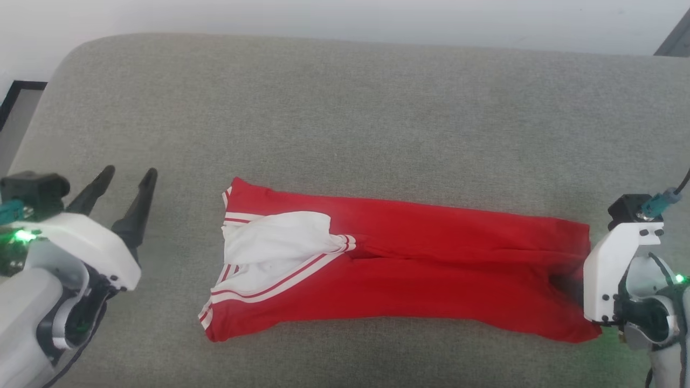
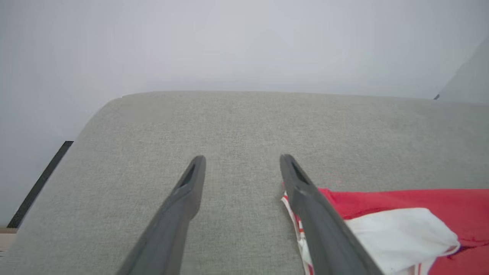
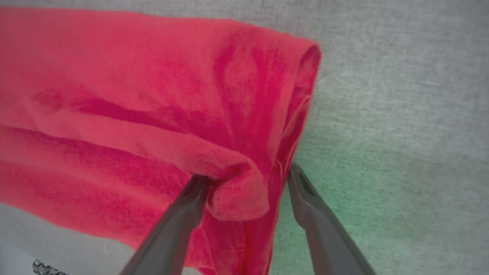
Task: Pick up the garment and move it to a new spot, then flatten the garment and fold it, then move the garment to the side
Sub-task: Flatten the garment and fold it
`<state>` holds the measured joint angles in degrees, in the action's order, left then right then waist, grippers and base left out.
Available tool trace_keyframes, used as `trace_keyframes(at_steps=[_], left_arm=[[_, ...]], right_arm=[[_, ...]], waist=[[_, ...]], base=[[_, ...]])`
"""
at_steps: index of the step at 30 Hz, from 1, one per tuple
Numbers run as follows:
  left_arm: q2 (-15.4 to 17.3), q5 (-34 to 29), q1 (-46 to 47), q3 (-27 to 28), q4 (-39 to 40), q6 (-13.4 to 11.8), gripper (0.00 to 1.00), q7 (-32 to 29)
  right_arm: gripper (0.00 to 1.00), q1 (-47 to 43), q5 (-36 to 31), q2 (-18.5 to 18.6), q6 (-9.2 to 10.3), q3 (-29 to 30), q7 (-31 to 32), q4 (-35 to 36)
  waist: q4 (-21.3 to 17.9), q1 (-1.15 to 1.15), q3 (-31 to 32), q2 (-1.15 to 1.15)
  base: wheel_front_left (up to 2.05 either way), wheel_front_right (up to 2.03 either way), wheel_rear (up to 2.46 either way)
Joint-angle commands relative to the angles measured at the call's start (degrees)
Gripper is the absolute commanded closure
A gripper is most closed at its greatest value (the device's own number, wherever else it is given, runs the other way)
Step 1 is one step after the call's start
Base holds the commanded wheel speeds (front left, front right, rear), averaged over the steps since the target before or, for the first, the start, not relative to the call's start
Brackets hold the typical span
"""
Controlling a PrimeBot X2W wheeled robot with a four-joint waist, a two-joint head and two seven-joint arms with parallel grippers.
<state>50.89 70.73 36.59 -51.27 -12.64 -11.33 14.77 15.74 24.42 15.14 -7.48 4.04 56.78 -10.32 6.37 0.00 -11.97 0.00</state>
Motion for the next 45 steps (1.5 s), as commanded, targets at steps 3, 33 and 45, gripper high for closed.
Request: trace_keyframes(at_steps=[3,33,45], left_arm=[[-2.93,-4.7,-4.68,7.88,-1.47,0.97,0.0,0.47],[-26.78,-33.32,-22.25,48.71,-8.74,17.81,0.0,0.43],[-29.03,-35.85,-23.56,51.69,-9.63,18.76,0.0,0.43]], right_arm=[[0.0,1.01,1.59,-0.36,-0.03,-1.72,-1.05,-3.68],[1.0,7.75,-1.34,12.67,-0.01,9.57,-7.49,-12.34],[1.0,4.16,5.71,6.88,-0.02,0.46,1.07,6.08]], waist=[[0.97,0.0,-0.4,0.0],[-0.27,0.0,-2.83,0.0],[-2.15,0.0,-1.11,0.0]], base=[[0.0,0.0,0.0],[0.0,0.0,0.0],[0.0,0.0,0.0]])
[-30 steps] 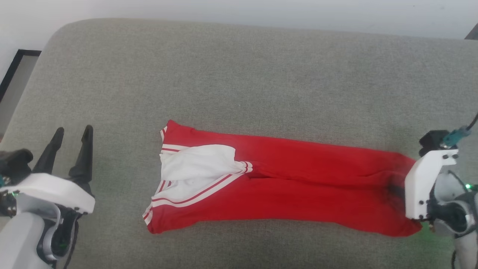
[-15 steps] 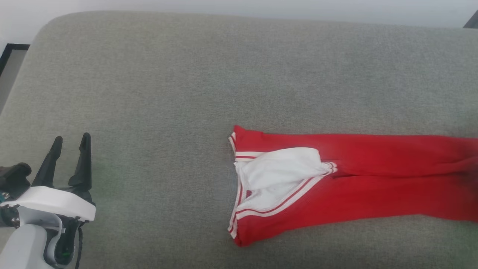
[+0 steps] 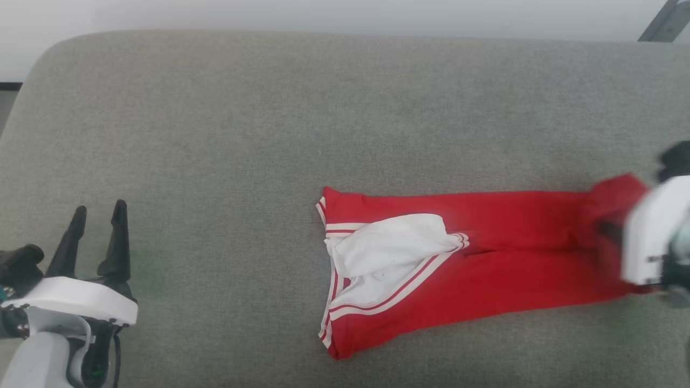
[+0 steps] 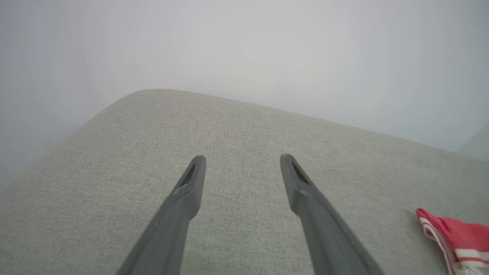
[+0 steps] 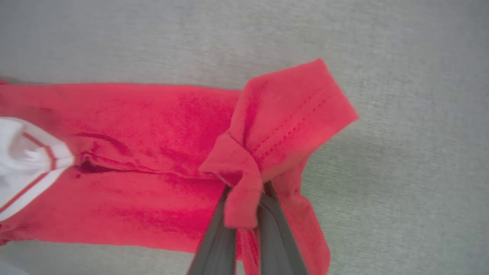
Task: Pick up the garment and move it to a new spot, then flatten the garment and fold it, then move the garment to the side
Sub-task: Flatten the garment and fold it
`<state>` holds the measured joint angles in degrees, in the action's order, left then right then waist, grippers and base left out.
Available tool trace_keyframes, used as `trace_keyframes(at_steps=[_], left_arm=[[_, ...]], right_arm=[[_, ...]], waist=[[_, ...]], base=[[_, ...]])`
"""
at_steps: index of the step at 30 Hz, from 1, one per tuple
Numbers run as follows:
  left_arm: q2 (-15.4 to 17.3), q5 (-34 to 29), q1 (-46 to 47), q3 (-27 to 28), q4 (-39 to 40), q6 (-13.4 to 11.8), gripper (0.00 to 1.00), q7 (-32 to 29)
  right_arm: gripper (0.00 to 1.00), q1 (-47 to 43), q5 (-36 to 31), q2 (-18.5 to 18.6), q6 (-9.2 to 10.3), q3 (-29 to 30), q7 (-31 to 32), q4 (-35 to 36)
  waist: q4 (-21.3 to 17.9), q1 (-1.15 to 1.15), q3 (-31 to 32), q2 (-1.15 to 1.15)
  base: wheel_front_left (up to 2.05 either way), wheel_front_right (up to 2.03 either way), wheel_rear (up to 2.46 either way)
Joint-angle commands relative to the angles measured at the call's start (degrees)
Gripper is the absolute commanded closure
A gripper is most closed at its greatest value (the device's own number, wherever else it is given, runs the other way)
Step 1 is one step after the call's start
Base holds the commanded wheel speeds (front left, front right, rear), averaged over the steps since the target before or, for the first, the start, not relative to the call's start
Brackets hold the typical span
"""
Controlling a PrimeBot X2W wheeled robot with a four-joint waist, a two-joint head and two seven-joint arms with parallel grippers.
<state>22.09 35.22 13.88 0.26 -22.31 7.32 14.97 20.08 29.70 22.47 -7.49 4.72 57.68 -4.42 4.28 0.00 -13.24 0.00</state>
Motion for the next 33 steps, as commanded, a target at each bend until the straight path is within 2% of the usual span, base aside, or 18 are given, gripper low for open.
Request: trace_keyframes(at_steps=[1,5,10,19,26,29,30,33], left_arm=[[-0.34,-0.5,-0.92,0.18,0.04,0.13,0.0,0.24],[-0.63,-0.6,-0.94,-0.62,0.25,0.17,0.0,0.24],[-0.67,-0.17,-0.52,-2.32,0.3,0.18,0.0,0.24],[-1.54,0.64,1.53,-5.58,-0.9,0.2,0.0,0.24],[-1.89,1.07,2.09,-6.79,-1.86,0.2,0.0,0.24],[-1.84,1.25,2.25,-6.84,-2.13,0.2,0.0,0.24],[-1.85,1.4,2.24,-6.72,-2.15,0.2,0.0,0.24],[-1.38,1.65,1.67,-6.06,-2.17,0.19,0.0,0.24]], right_arm=[[1.0,-0.56,1.03,-1.48,-0.01,-1.31,0.81,2.46],[1.0,-0.97,1.2,-4.29,-0.01,-6.55,2.16,7.65],[1.0,1.08,1.51,-7.32,-0.01,-14.27,1.03,8.12],[1.0,5.2,2.02,-11.94,-0.01,-25.79,-3.95,0.62],[1.0,7.36,1.77,-12.54,-0.01,-31.15,-6.78,-5.24],[0.58,8.55,2.09,-12.78,-0.01,-32.3,-8.66,-7.29],[0.0,8.89,2.52,-12.8,-0.01,-32.68,-9.24,-7.53],[0.0,9.85,3.52,-12.16,-0.01,-33.26,-10.18,-7.47]], waist=[[-0.05,0.0,0.34,0.0],[0.51,0.0,1.08,0.0],[2.22,0.0,1.83,0.0],[6.52,0.0,2.6,0.0],[8.45,0.0,2.99,0.0],[8.67,0.0,3.03,0.0],[8.62,0.0,3.08,0.0],[7.84,0.0,3.43,0.0]], base=[[0.0,0.0,0.0],[0.0,0.0,0.0],[0.0,0.0,0.0],[0.0,0.0,0.0],[0.0,0.0,0.0],[0.0,0.0,0.0],[0.0,0.0,0.0],[0.0,0.0,0.0]])
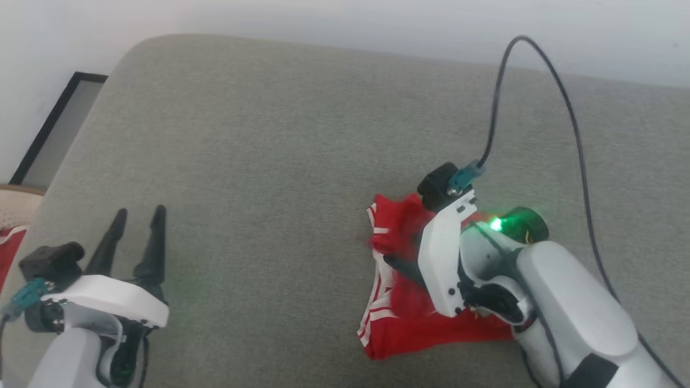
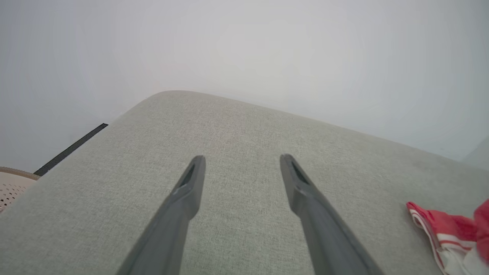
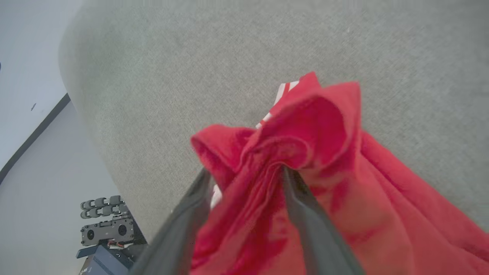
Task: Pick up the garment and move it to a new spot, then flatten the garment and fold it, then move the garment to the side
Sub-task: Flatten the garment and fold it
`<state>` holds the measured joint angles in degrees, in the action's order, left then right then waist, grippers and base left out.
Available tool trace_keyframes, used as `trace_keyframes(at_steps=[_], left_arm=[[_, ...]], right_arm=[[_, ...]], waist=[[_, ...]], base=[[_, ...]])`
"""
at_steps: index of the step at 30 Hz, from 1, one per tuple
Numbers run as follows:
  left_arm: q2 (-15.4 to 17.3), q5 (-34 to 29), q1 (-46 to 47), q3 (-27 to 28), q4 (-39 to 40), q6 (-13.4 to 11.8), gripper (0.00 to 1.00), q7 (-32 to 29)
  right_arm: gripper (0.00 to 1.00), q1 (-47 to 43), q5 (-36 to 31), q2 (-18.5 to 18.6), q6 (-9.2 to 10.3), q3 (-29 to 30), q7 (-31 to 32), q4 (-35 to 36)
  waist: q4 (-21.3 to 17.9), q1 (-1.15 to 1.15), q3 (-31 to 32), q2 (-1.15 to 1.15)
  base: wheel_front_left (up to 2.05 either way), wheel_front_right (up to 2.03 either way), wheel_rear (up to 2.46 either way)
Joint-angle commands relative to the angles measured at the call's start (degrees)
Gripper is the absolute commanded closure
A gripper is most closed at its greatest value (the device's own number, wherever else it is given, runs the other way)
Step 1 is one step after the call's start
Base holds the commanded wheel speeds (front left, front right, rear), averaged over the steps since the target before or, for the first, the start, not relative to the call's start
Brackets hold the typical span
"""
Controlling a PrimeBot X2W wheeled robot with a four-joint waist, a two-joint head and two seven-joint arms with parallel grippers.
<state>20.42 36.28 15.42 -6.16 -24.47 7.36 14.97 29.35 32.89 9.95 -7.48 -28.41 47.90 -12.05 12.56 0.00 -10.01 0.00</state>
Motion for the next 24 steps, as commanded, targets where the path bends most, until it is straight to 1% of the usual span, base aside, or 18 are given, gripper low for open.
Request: trace_keyframes(at_steps=[1,4,8,12,17,21,24], left_arm=[[0.4,0.65,-0.14,0.65,0.0,0.16,0.0,0.24],[1.09,0.48,-1.31,2.0,0.56,0.16,0.0,0.24],[1.66,-0.24,-2.52,3.12,1.45,0.16,0.0,0.24],[1.99,-0.91,-3.71,4.22,2.35,0.16,0.0,0.24],[2.28,-2.21,-5.16,5.26,3.25,0.16,0.0,0.24],[2.36,-3.23,-6.33,6.02,3.66,0.13,0.0,0.24],[2.44,-3.71,-7.41,6.54,3.76,0.13,0.0,0.24]], right_arm=[[0.0,0.87,0.67,0.75,-0.03,-0.15,-0.74,0.63],[0.0,1.13,1.66,2.5,-0.03,1.2,-2.46,3.51],[0.0,-0.33,1.06,5.04,-0.03,4.61,-5.04,6.38],[0.0,-1.9,0.29,7.75,-0.03,8.07,-9.11,9.07],[0.0,-5.05,-0.55,11.08,-0.03,11.34,-15.9,10.28],[0.0,-8.1,-1.52,13.12,-0.03,13.86,-22.54,9.07],[0.0,-10.1,-2.85,14.28,-0.03,14.89,-28.73,7.89]], waist=[[-0.81,0.0,0.35,0.0],[-2.54,0.0,1.12,0.0],[-4.34,0.0,1.95,0.0],[-6.26,0.0,2.55,0.0],[-8.46,0.0,3.52,0.0],[-9.97,0.0,4.62,0.0],[-10.86,0.0,5.46,0.0]], base=[[0.0,0.0,0.0],[0.0,0.0,0.0],[0.0,0.0,0.0],[0.0,0.0,0.0],[0.0,0.0,0.0],[0.0,0.0,0.0],[0.0,0.0,0.0]])
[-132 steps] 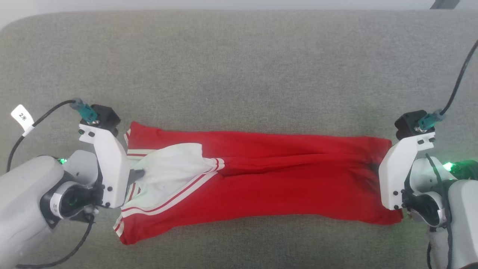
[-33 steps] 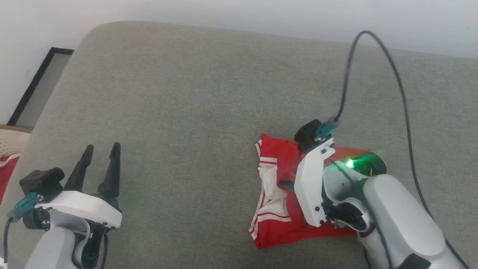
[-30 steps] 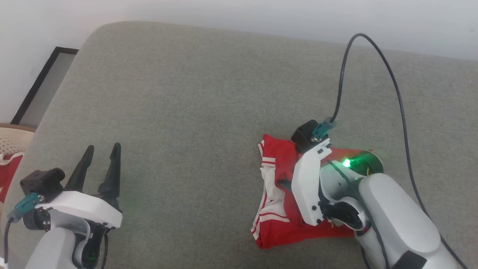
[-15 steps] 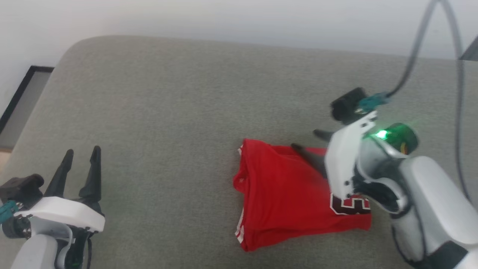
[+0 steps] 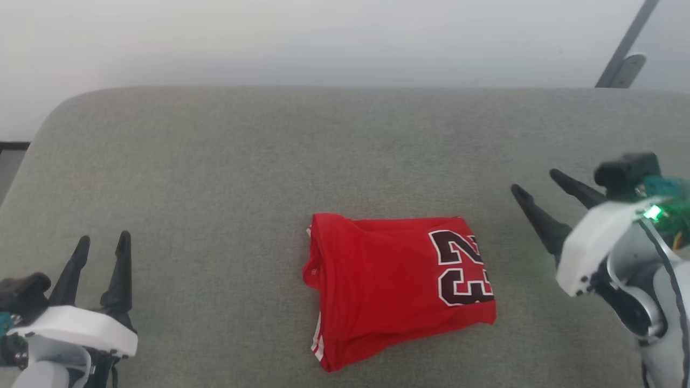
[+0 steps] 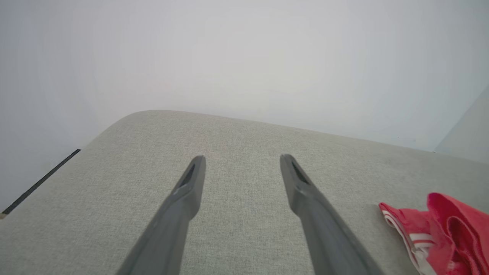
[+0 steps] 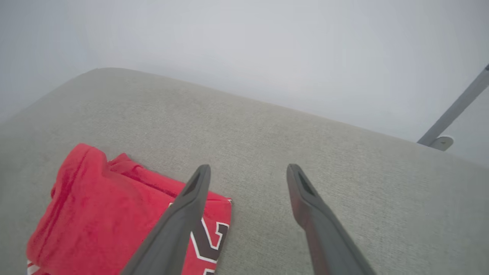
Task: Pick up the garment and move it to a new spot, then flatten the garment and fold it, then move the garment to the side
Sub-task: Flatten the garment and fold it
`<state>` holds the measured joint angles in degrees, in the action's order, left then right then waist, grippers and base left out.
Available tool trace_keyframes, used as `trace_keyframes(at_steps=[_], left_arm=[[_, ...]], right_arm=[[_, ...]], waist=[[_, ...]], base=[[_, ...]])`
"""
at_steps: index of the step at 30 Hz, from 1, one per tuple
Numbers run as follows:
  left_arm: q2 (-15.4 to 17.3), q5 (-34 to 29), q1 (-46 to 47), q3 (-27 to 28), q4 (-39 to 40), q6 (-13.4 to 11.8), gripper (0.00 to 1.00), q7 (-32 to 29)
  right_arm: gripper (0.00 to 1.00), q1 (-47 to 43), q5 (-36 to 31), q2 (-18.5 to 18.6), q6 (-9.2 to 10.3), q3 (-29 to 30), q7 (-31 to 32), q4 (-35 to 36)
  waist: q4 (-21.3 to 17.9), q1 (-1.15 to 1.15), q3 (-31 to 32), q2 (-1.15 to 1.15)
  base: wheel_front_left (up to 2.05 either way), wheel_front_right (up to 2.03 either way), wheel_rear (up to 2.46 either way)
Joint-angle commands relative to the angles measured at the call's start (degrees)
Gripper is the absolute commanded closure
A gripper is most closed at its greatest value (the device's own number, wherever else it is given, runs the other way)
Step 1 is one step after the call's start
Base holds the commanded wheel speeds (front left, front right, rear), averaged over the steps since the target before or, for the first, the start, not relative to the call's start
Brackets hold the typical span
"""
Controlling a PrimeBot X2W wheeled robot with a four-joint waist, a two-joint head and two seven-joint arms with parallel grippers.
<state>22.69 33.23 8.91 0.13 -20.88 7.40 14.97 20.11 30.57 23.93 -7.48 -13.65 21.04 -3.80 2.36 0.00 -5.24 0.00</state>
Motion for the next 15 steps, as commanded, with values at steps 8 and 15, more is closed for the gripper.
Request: trace_keyframes(at_steps=[8,15], left_arm=[[0.11,-1.68,-3.34,1.54,0.77,0.09,0.0,0.24],[-0.06,-2.06,-5.69,2.4,1.68,0.09,0.0,0.24]], right_arm=[[0.0,-5.47,-3.41,1.0,-0.03,1.56,-16.25,-5.5],[0.0,-8.92,-4.69,-0.35,-0.02,4.07,-25.09,-11.86]], waist=[[-2.03,0.0,2.06,0.0],[-2.53,0.0,3.28,0.0]], base=[[0.0,0.0,0.0],[0.0,0.0,0.0]])
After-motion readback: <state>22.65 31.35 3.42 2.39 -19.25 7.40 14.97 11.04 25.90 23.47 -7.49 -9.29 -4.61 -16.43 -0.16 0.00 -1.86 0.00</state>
